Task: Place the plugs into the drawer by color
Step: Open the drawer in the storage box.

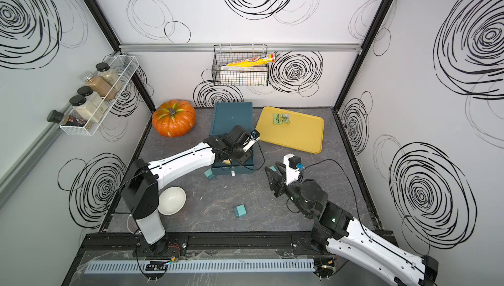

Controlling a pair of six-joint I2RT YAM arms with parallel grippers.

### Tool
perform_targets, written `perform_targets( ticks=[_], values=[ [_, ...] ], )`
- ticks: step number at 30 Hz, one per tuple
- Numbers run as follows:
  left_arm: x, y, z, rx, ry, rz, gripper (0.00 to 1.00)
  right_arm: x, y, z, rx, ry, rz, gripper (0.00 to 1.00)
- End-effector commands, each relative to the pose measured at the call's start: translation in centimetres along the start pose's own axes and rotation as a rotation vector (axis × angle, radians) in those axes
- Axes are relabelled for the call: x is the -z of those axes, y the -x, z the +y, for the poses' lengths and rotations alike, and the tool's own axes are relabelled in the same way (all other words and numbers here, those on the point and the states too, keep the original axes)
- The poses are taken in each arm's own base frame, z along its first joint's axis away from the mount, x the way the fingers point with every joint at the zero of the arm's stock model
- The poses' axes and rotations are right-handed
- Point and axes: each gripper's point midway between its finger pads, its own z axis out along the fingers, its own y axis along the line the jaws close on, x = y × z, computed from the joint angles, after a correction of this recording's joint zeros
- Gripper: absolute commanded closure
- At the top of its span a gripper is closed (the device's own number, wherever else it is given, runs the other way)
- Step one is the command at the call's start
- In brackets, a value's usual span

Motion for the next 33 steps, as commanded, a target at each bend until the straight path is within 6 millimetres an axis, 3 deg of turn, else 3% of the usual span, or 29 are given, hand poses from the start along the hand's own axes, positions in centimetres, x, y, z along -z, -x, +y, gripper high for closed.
perform_targets(
  ticks=[1,8,11,16,18,22,26,28,30,33],
  values=[
    [-0.5,-1.8,1.3,-0.040,0.027,0.097,1.00,0.0,-1.2,-1.0,0.060,-0.038,0.024,0.48],
    [-2.3,-2.3,1.1,-0.048,0.013,0.136,0.98,0.0,-1.3,-1.0,0.071,-0.036,0.019,0.48],
    [-2.7,-2.5,1.3,-0.041,0.026,0.137,0.83,-0.1,-1.5,-1.1,0.073,-0.041,0.018,0.47],
    [-2.2,-1.7,1.8,-0.017,0.053,0.106,0.68,-0.3,-1.7,-1.2,0.076,-0.048,0.023,0.44],
    [-1.8,-1.2,1.6,-0.010,0.039,0.084,0.65,-0.3,-1.8,-1.4,0.076,-0.058,0.025,0.42],
    [-1.9,-1.1,1.5,-0.007,0.026,0.068,0.67,-0.1,-1.7,-1.6,0.072,-0.063,0.016,0.41],
    [-3.0,-2.1,1.9,-0.001,0.039,0.117,0.54,-0.1,-2.0,-1.8,0.073,-0.070,0.019,0.41],
    [-3.1,-1.9,2.2,0.015,0.055,0.116,0.53,-0.1,-2.0,-1.9,0.073,-0.076,0.019,0.41],
    [-2.5,-1.2,2.1,0.033,0.044,0.088,0.51,-0.1,-2.0,-1.9,0.073,-0.077,0.018,0.41],
    [-0.8,0.4,2.5,0.066,0.054,0.026,0.38,-0.1,-1.9,-1.9,0.070,-0.073,0.016,0.41]
  ],
)
